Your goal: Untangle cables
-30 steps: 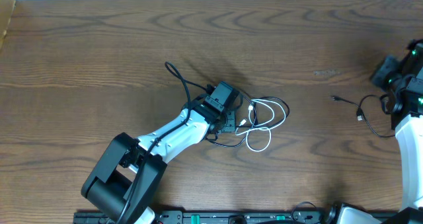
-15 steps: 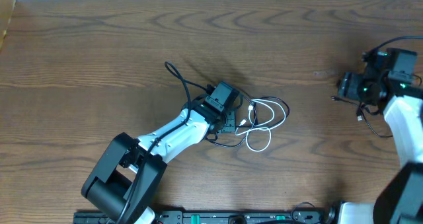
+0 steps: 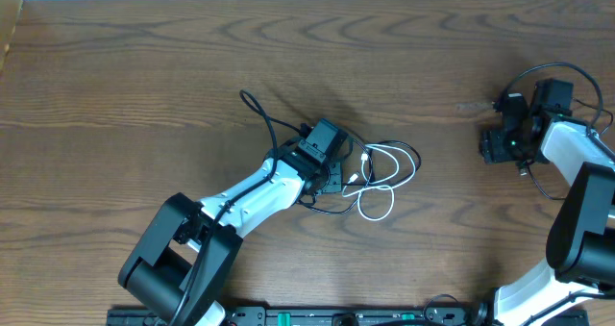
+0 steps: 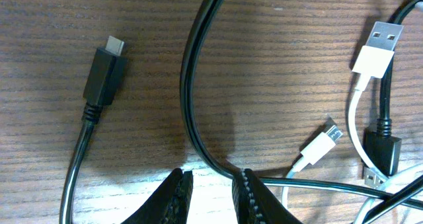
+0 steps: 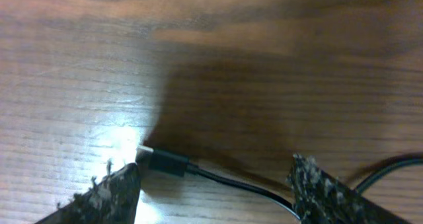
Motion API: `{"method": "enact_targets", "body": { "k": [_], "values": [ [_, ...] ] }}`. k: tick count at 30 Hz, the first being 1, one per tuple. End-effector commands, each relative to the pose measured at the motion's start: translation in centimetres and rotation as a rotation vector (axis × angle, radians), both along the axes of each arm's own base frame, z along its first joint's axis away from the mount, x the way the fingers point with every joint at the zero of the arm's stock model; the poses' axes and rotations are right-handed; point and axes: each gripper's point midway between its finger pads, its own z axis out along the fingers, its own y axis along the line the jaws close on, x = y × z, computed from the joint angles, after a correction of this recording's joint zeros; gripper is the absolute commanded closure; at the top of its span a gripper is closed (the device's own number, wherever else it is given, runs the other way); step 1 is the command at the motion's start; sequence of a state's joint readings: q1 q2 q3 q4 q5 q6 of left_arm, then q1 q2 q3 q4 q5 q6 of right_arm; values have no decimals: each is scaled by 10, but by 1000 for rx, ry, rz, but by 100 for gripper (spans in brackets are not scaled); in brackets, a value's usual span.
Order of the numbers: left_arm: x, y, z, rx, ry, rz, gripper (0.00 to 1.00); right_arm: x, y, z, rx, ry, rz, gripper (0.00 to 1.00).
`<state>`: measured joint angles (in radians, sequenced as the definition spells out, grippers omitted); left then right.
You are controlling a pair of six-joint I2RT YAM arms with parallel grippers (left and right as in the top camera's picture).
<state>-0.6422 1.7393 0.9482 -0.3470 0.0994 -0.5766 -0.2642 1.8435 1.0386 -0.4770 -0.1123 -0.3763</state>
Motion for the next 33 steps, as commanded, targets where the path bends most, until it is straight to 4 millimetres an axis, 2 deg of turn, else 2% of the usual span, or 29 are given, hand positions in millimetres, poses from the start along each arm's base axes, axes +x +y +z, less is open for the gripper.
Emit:
{"method": "enact_targets", "body": {
  "k": [1, 4, 8, 10, 13, 14, 18, 21, 26, 31, 33],
  "values": [
    [-4, 5, -6, 19, 19, 8, 74, -10, 5, -20, 16, 59, 39, 33],
    [-4, 5, -6, 19, 18, 8, 74, -10, 5, -21, 19, 63, 20, 35],
    [-4, 5, -6, 19, 18, 8, 74, -11, 2, -21, 8, 68, 2, 43],
    [-4, 5, -6, 19, 18, 8, 74, -11, -5, -21, -22, 73, -54, 56],
    [-4, 5, -6, 19, 18, 8, 74, -13, -19, -21, -79, 83, -149, 87],
    [-4, 5, -6, 19, 18, 8, 74, -14, -23, -21, -94, 85, -178, 92],
    [-4, 5, -6, 19, 19, 8, 74, -9, -26, -19, -94, 61, -230, 90],
    [-5, 6, -6, 20, 21, 8, 74, -7, -27, -17, -94, 53, -235, 99],
    [-5, 6, -7, 21, 22, 8, 74, -3, -34, 0, -120, 9, -252, 99],
    [-5, 6, -7, 21, 21, 8, 74, -1, -71, 48, -222, -113, -404, 99],
    [-5, 6, -7, 21, 22, 8, 74, -1, -90, 82, -262, -204, -485, 99]
  ]
}}
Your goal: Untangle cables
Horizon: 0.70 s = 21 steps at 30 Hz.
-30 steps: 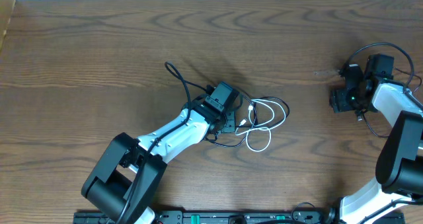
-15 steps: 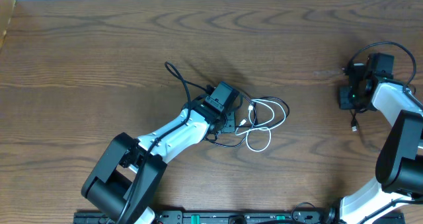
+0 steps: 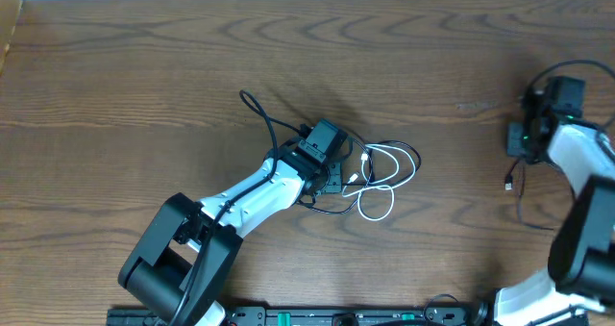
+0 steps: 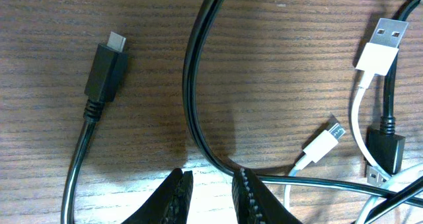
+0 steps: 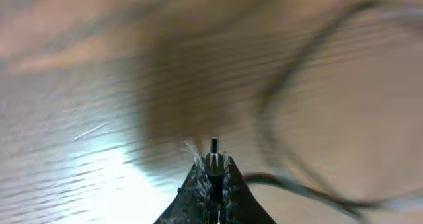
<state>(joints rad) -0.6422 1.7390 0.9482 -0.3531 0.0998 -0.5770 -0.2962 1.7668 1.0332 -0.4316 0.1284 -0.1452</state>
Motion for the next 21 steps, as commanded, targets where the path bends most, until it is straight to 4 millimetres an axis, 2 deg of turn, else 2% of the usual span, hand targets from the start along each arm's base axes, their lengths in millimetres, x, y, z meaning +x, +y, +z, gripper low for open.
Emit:
{"method": "enact_targets", "body": {
  "k": [1, 6, 8, 10, 11, 12, 13, 15, 18, 21],
  "values": [
    [-4, 5, -6, 18, 17, 7, 74, -4, -44, 67, -129, -168, -186, 99],
    [-4, 5, -6, 18, 16, 7, 74, -20, -83, 132, -254, -331, -330, 99],
    [-4, 5, -6, 18, 16, 7, 74, -26, -95, 151, -293, -379, -371, 99],
    [-4, 5, -6, 18, 16, 7, 74, -29, -103, 158, -303, -404, -392, 98],
    [-4, 5, -6, 17, 16, 7, 74, -30, -105, 158, -303, -405, -397, 91],
    [-4, 5, -6, 17, 17, 8, 74, -30, -105, 157, -296, -405, -396, 77],
    [-4, 5, -6, 18, 17, 7, 74, -27, -102, 155, -272, -410, -379, 62],
    [-4, 5, -6, 17, 17, 8, 74, -18, -91, 153, -207, -432, -329, 41],
    [-4, 5, -6, 18, 17, 7, 74, -2, -67, 150, -78, -475, -231, 35],
    [-4, 5, -6, 18, 17, 7, 74, 9, -44, 149, 33, -506, -145, 36]
  ]
}}
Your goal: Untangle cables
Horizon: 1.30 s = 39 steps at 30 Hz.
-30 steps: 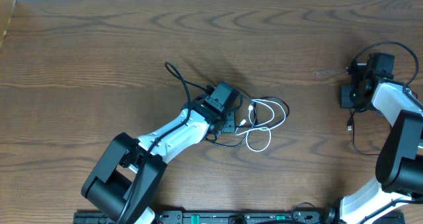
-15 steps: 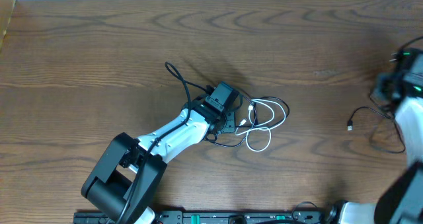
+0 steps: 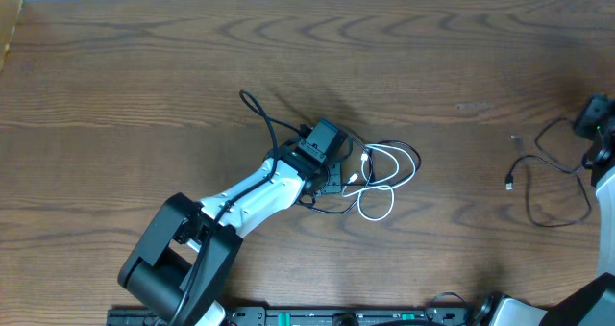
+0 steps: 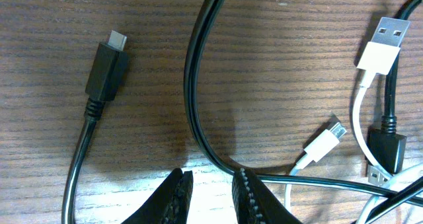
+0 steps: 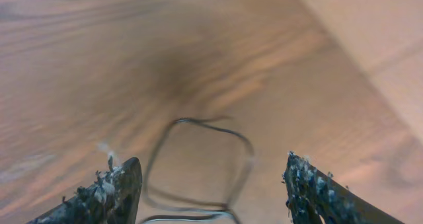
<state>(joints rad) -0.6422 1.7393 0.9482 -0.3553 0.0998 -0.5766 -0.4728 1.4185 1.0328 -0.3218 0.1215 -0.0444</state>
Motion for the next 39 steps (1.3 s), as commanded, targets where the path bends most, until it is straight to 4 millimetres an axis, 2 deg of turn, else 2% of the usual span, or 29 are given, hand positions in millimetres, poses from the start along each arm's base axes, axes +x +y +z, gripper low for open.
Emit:
{"method": "enact_targets", "body": {
  "k": [1, 5, 8, 10, 13, 18, 23, 28, 34, 39],
  "values": [
    [-4, 5, -6, 16, 15, 8, 74, 18, 37, -2, 141, -60, 172, 35],
    [-4, 5, -6, 16, 15, 8, 74, 24, 72, -6, 245, -68, 299, 37],
    [-3, 5, -6, 16, 14, 8, 74, 21, 110, -13, 371, -44, 416, 34],
    [-3, 4, -6, 15, 14, 8, 74, 12, 152, -23, 506, 6, 523, 32],
    [-3, 5, -6, 16, 14, 8, 74, 0, 185, -33, 592, 80, 586, 34],
    [-3, 5, -6, 16, 14, 8, 74, -29, 246, -51, 706, 254, 696, 30],
    [-3, 5, -6, 16, 14, 8, 74, -40, 293, -59, 689, 320, 842, 31],
    [-4, 5, -6, 16, 15, 8, 74, -51, 332, -62, 549, 344, 1096, 30],
    [-3, 5, -6, 16, 14, 8, 74, -50, 341, -80, 382, 409, 1140, 29],
    [-3, 5, -6, 16, 14, 8, 74, -53, 359, -98, 385, 456, 1184, 30]
  ]
}}
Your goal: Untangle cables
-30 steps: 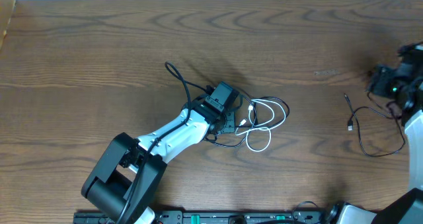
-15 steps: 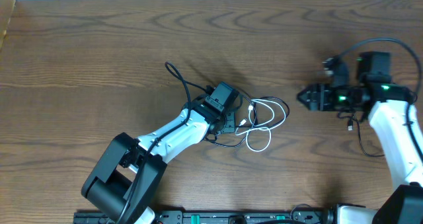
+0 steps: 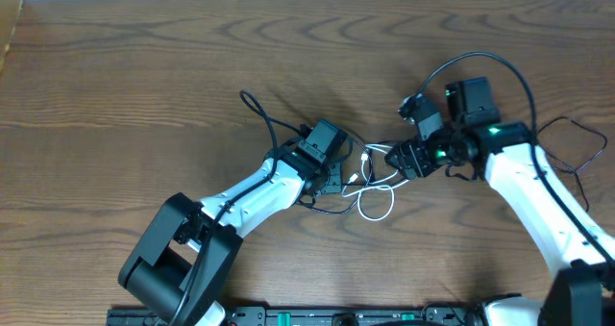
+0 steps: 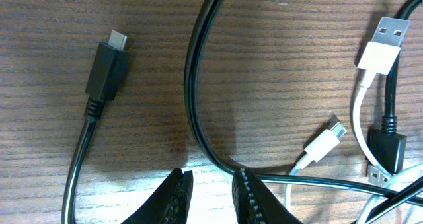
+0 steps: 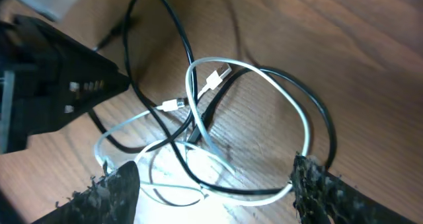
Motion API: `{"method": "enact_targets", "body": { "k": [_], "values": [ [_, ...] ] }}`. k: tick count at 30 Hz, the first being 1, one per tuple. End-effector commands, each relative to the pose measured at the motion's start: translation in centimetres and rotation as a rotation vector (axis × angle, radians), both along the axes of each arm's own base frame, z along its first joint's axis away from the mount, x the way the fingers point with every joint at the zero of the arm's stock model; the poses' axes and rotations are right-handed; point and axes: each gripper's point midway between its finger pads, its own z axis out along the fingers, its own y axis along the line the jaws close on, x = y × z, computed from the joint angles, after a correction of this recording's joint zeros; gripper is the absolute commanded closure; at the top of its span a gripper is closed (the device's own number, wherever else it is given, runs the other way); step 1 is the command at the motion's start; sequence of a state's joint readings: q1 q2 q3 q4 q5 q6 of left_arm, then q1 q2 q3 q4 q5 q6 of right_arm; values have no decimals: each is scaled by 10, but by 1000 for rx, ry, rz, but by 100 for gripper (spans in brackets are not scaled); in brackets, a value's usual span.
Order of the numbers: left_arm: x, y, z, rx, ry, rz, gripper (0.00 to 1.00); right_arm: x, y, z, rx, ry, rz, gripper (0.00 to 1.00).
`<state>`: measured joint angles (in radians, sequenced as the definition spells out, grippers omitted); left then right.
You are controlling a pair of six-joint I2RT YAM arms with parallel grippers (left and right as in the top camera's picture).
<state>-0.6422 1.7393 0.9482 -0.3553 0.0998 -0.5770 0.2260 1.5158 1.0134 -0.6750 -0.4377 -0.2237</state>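
A tangle of black and white cables (image 3: 381, 177) lies mid-table. My left gripper (image 3: 330, 177) rests on its left side. In the left wrist view this gripper (image 4: 213, 196) stands narrowly open with bare wood between the fingers. A thick black cable loop (image 4: 193, 85) brushes the right finger. Nearby lie a black plug (image 4: 106, 72), a white USB plug (image 4: 380, 45) and a small white plug (image 4: 324, 141). My right gripper (image 3: 397, 159) hovers wide open (image 5: 218, 197) over the tangle's right side, above a white loop (image 5: 305, 128) crossed by black cable (image 5: 192, 59).
A separate thin black cable (image 3: 567, 120) lies loose on the wood at the far right, near the right arm's elbow. The table's far edge runs along the top, with the arm bases at the front edge.
My right gripper was open at the table's far right edge above the thin black cable. It is now open over the right side of the tangle. The left gripper has not moved.
My right gripper stood open around the thin cable's black plug on the right. Then it was shut on that plug, farther right. Then it was open at the far edge with the cable left on the wood. Now it is over the tangle. The left gripper stayed put.
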Motion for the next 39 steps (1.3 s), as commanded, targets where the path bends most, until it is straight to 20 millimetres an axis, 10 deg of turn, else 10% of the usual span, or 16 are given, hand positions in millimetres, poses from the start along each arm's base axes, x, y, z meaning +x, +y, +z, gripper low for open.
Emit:
{"method": "enact_targets", "body": {
  "k": [1, 12, 21, 26, 33, 39],
  "values": [
    [-3, 5, -6, 16, 14, 8, 74, -5, 8, -22, -47, 31, 52, 30],
    [-3, 5, -6, 16, 14, 8, 74, 5, 19, -72, -128, 82, 32, 46],
    [-3, 5, -6, 16, 14, 8, 74, 8, 13, -84, -169, 95, 1, 82],
    [-4, 5, -6, 16, 15, 7, 74, 24, -29, -83, -381, 42, -164, 99],
    [-3, 5, -6, 16, 14, 7, 74, 49, -59, -28, -490, -159, -310, 99],
    [-3, 5, -6, 16, 14, 8, 74, 72, -87, 88, -470, -532, -522, 99]
  ]
}}
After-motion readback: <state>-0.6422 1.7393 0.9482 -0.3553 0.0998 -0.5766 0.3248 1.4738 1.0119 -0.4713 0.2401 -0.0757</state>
